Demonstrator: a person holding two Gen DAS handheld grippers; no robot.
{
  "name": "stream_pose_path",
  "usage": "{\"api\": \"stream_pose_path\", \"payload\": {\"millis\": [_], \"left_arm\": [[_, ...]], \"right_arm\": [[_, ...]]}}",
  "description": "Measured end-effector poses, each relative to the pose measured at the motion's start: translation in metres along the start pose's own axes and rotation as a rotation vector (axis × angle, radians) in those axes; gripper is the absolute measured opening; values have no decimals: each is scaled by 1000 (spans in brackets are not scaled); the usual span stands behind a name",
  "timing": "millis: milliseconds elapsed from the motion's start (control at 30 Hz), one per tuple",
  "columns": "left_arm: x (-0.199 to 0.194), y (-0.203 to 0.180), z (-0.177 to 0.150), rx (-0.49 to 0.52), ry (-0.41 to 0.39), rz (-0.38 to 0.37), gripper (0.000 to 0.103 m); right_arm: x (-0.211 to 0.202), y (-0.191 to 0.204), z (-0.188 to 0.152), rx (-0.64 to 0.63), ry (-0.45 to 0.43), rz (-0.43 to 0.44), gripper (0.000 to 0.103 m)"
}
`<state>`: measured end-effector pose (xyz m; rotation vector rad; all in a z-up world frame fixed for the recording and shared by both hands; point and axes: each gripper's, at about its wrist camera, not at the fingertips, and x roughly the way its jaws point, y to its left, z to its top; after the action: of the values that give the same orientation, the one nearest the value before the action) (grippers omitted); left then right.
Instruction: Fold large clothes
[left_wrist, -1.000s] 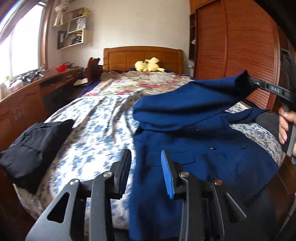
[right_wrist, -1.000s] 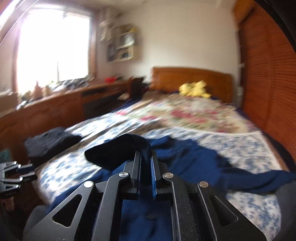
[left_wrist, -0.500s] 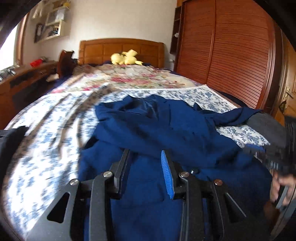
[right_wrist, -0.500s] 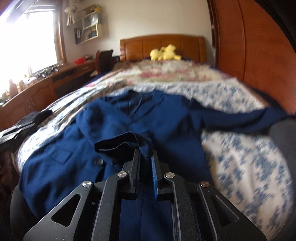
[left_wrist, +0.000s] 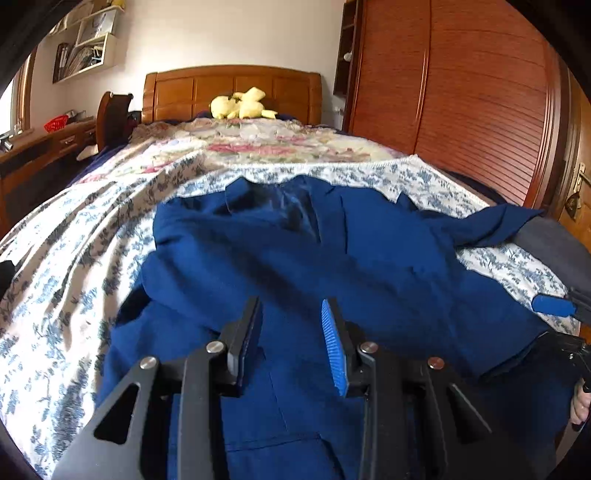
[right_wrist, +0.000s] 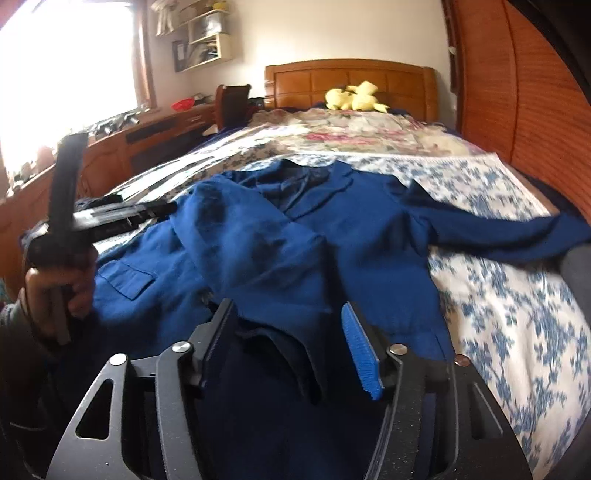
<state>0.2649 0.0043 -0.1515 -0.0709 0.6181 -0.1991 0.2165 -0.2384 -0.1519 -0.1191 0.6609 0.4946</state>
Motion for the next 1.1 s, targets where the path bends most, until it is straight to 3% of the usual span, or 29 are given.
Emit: {"api": "stream_pose_path", "payload": {"millis": [300, 667, 733, 800, 933, 1100], "left_arm": [[-7, -3, -7, 18, -56, -11, 32], [-8, -1, -7, 9, -64, -19, 32], [-9, 0, -7, 7, -68, -16, 32], [-9, -2, -7, 11, -71, -15, 32], [-9, -5, -8, 29, -65, -14, 32], [-14, -6, -8, 37, -81, -17, 32]], "right_arm": [[48, 16, 3, 1, 120, 96, 64], [64, 31, -4, -106, 213, 42, 64], [65, 28, -4, -109, 223, 42, 46], [63, 19, -1, -58, 232, 120, 11], [46, 9, 12, -4, 166, 112, 8], [19, -11, 32, 42, 54, -29, 7]]}}
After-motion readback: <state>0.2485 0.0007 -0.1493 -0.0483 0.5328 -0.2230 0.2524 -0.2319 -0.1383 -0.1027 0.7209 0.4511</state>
